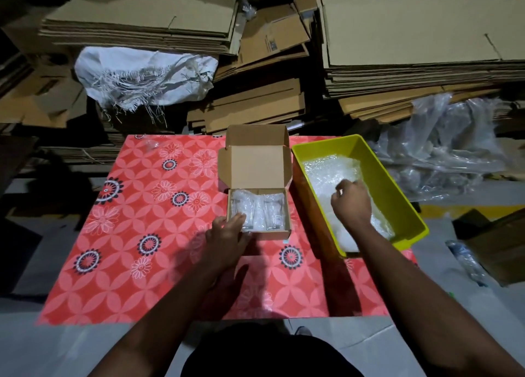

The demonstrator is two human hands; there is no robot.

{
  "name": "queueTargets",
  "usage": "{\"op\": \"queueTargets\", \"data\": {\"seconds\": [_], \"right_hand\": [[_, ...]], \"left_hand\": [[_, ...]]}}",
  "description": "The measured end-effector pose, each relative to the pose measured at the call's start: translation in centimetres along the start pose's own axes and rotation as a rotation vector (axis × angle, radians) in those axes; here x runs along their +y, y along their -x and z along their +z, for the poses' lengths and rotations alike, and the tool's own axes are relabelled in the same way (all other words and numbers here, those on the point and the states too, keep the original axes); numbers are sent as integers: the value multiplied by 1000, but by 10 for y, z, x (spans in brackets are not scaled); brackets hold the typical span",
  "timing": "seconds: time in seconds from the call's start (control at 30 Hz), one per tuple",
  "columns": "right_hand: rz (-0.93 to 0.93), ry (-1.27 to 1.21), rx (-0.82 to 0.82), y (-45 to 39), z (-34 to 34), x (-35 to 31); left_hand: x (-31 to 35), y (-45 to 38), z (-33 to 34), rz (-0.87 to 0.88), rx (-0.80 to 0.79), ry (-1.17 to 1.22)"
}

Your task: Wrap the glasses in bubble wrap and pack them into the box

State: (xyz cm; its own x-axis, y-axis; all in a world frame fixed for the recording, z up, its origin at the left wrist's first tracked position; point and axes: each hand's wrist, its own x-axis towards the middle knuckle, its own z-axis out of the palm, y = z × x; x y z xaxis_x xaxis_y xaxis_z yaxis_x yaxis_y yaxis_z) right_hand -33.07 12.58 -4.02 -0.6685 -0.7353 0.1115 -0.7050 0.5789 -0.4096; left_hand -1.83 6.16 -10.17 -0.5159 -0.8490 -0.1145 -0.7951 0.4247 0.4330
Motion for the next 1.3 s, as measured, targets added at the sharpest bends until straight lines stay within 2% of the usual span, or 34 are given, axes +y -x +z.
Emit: {"op": "queueTargets", "data": {"seconds": [0.1, 0.17, 0.27, 0.37, 0.57, 0.77, 1.0, 1.1, 1.2, 1.3], "right_hand": [[72, 331, -502, -17, 10, 41], [16, 430, -625, -18, 20, 52], [-22, 424, -628, -17, 30, 54], [8, 403, -616, -16, 29, 54], [176, 361, -526, -17, 26, 62], [317, 310, -471, -18, 19, 69], [428, 379, -563, -13, 6, 61], [430, 276, -520, -11, 1, 61], [479, 114, -475, -13, -3, 61], [713, -260, -501, -16, -14, 59]], "left_hand": [[1, -5, -1, 14, 37, -36], [4, -15, -8, 74, 67, -90], [12, -42, -27, 117, 18, -259], [16, -62, -38, 31, -89, -375], [7, -70, -36, -78, -91, -265], [0, -84, -37, -37, -118, -263], [3, -81, -35, 15, -153, -325], [6, -81, -35, 19, -112, -396], [14, -74, -41, 17, 19, -400], [27, -62, -46, -12, 108, -195]]}}
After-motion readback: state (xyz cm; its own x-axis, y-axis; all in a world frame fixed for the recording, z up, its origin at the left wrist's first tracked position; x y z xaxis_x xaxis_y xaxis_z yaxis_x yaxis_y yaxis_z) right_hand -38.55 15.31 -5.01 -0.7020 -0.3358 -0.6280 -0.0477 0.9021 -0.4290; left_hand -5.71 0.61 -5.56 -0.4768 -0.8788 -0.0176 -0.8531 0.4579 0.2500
